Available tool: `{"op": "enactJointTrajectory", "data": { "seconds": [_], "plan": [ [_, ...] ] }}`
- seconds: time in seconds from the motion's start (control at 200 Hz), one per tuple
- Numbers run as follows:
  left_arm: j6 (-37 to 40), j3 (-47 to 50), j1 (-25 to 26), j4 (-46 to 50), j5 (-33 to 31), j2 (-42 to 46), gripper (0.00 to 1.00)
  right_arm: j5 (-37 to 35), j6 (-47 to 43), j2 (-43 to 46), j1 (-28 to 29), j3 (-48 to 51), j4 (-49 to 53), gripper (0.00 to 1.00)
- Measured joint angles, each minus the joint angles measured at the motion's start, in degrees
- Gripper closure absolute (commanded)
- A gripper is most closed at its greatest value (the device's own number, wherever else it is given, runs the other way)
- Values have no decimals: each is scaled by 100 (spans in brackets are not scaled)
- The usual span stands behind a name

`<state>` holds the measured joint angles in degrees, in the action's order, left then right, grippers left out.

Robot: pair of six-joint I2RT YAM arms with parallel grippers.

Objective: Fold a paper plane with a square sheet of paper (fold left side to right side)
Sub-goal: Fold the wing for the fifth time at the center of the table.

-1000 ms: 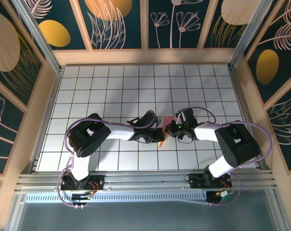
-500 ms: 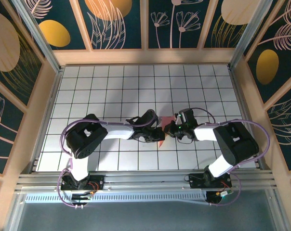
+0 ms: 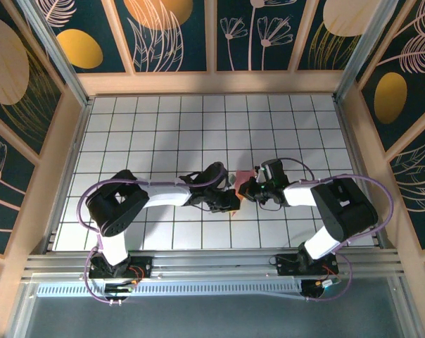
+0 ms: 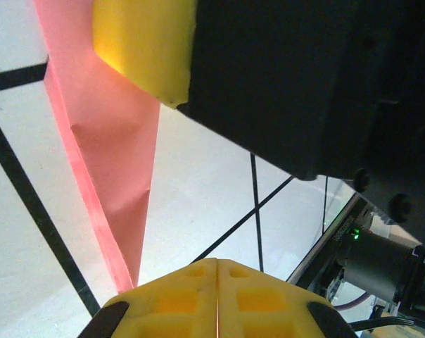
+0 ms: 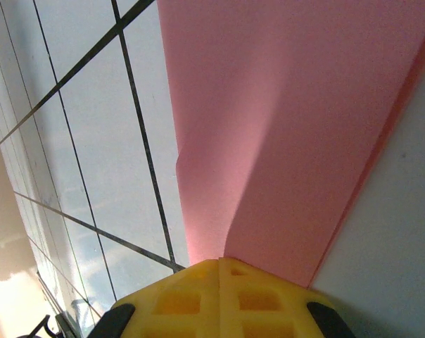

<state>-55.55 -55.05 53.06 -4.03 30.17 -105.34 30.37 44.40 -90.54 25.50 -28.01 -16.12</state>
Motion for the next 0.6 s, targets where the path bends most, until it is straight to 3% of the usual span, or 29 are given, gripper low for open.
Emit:
{"op": "enactJointTrajectory", "data": {
  "seconds": [0.601],
  "plan": [
    [2,13,0,-4,94,-254,94,11,-59,-4,0,0,2,100]
  ]
}}
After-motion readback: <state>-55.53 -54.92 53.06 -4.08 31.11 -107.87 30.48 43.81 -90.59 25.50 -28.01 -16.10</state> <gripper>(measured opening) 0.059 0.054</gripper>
